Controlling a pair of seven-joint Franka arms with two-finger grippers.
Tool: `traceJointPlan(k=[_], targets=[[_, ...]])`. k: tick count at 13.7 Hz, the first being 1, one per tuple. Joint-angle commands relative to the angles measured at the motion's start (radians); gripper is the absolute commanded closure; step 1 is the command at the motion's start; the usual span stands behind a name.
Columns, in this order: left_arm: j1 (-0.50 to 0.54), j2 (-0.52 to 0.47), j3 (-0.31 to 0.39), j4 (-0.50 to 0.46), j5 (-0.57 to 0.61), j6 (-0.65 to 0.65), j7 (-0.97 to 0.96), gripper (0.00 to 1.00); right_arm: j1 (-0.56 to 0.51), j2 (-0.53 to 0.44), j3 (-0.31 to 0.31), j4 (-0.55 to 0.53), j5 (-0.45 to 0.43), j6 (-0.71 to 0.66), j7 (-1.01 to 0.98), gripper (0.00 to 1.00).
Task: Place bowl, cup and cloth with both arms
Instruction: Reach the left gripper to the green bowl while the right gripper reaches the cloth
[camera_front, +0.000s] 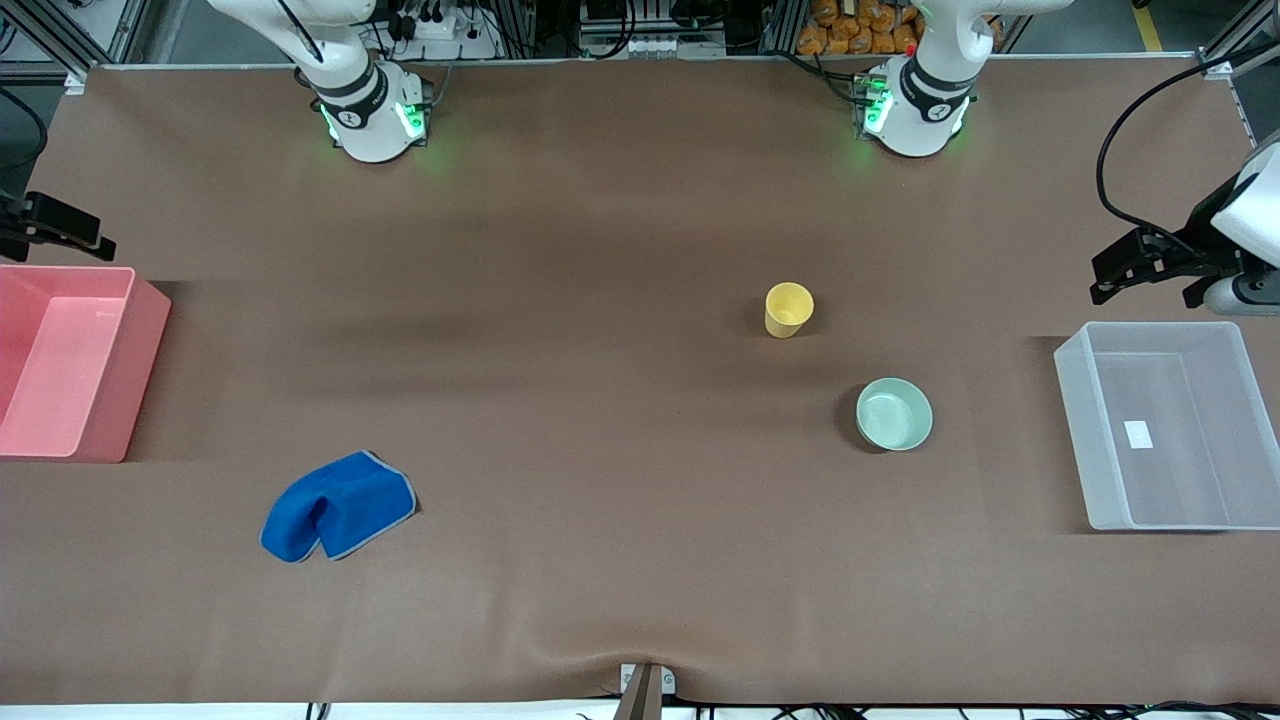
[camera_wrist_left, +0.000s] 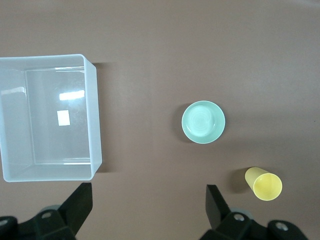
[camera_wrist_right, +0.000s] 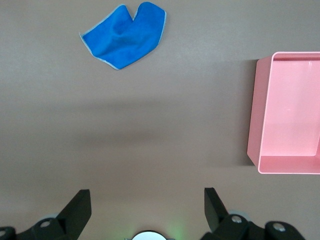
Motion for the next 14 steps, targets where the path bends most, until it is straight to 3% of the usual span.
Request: traceJointPlan(k=[1, 9, 14], targets=[[0.006, 0.007, -0.004, 0.023, -0.017, -0.020, 0.015, 0.00, -0.010, -0.007, 0.003, -0.001, 0.020, -0.006, 0.009, 0.00], [0.019, 0.087, 0.001, 0.012, -0.020, -0.008, -0.053, 0.00, -0.010, 0.002, 0.003, -0.001, 0.018, -0.005, 0.004, 0.00], [0.067, 0.203, 0.005, 0.003, -0.020, 0.053, -0.033, 0.00, -0.004, 0.091, 0.003, -0.001, 0.020, 0.004, 0.012, 0.00]])
